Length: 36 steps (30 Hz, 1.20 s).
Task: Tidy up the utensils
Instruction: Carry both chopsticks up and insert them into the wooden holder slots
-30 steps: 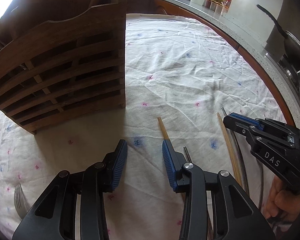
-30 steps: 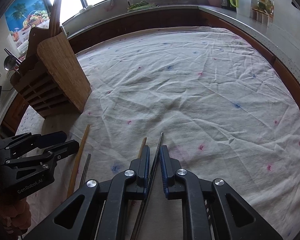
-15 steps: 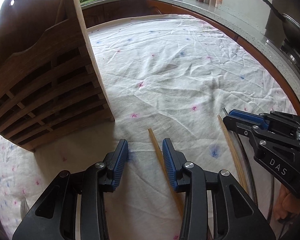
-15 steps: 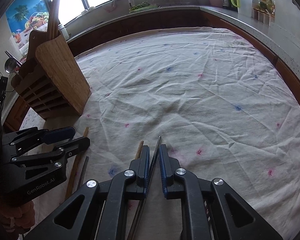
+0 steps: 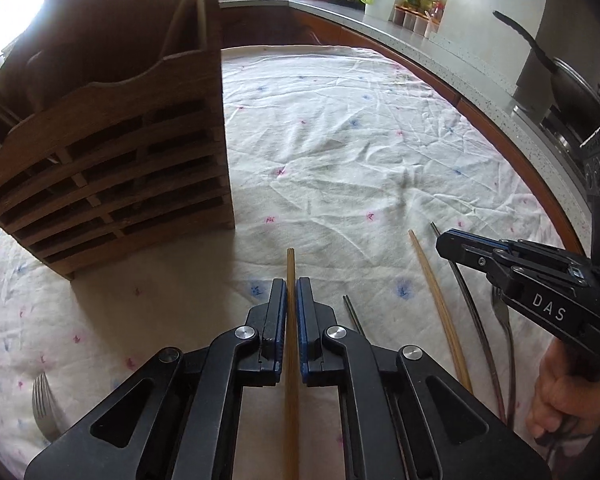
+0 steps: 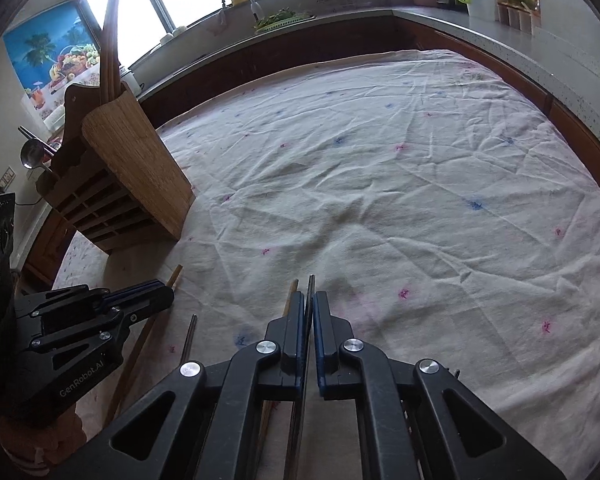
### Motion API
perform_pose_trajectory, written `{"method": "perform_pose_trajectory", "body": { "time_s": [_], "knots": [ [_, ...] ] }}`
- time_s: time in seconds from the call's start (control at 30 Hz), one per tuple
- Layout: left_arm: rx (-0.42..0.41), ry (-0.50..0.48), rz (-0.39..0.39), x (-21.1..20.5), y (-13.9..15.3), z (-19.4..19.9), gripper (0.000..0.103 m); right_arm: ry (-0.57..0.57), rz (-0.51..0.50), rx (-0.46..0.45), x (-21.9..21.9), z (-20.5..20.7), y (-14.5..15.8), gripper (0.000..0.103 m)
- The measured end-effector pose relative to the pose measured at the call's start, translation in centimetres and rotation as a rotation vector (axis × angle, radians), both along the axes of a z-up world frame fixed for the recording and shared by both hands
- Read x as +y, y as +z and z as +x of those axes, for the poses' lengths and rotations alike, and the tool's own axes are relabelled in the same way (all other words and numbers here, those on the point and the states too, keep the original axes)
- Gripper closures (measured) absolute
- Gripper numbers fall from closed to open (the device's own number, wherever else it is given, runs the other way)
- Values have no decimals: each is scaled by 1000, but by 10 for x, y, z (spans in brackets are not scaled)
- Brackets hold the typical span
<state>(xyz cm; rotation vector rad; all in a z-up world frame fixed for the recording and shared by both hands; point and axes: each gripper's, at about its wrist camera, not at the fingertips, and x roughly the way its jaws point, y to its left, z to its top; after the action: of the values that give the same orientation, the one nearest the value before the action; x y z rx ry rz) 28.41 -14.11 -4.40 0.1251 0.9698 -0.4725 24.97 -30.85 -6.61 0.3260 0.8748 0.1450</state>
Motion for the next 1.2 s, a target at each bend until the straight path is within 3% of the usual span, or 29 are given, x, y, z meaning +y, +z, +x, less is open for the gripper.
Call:
{"method": "perform_pose_trajectory", "body": {
  "time_s": [0.7, 1.2],
  "knots": [
    [-199, 63, -235, 92, 108, -91, 99, 49, 73, -241, 22, -75, 99, 99],
    [-273, 150, -319, 150, 135, -119, 99, 71, 56, -375, 43, -100, 147, 99]
  ]
}}
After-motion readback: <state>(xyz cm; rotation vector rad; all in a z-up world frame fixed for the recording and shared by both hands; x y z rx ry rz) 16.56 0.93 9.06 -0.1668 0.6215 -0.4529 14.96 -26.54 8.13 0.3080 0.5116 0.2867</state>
